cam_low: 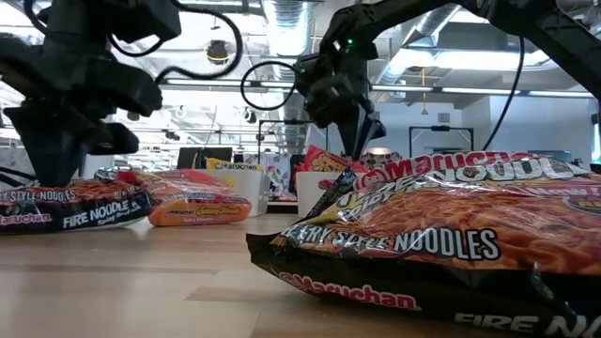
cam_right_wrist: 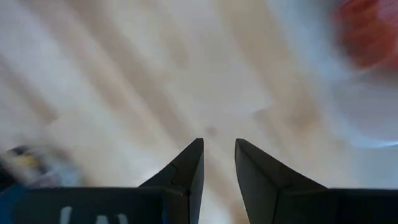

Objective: Sort Maruchan noodles
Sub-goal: Put the black noodle pack into the right white bin

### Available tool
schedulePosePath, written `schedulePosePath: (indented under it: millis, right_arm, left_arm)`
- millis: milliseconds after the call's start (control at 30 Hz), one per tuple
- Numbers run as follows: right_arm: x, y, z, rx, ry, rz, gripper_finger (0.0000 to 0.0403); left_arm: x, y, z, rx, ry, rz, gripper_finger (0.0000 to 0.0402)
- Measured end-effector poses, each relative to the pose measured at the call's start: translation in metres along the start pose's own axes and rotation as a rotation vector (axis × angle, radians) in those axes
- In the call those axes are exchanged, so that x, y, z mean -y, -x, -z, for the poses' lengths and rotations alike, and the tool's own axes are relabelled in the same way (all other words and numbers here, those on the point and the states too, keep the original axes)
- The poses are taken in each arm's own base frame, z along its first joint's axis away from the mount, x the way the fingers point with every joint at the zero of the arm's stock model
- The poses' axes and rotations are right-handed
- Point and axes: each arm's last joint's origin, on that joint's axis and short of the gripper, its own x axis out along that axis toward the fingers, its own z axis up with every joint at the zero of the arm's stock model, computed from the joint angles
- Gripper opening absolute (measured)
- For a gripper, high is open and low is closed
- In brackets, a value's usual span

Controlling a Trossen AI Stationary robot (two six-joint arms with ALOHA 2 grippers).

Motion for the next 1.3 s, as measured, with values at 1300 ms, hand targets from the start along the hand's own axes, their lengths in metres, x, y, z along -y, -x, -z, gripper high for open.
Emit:
schedulePosePath:
  millis: [1300]
  right_arm:
    - [-0.248, -0.005, 0.141, 0.139, 0.051, -0.317, 0.0118]
  left_arm:
    - [0.070, -0.034, -0.007, 0.153, -0.458, 0.150, 0.0000]
